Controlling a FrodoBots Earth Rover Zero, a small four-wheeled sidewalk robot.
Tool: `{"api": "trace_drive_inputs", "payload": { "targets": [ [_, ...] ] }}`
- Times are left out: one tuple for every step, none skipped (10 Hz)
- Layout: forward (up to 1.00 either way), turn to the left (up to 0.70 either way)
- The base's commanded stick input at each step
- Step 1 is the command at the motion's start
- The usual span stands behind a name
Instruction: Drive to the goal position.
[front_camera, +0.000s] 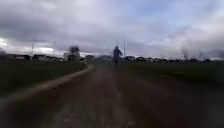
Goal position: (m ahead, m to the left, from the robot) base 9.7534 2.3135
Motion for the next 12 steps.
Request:
{"api": "trace_drive_inputs", "payload": {
  "targets": [
    [0.85, 0.0],
    [0.85, 0.0],
    [0.85, 0.0],
    [0.85, 0.0],
    [0.85, 0.0],
    [0.85, 0.0],
    [0.85, 0.0],
    [0.85, 0.0],
    [0.85, 0.0],
    [0.85, 0.0],
    [0.85, -0.16],
    [0.85, -0.03]
  ]
}}
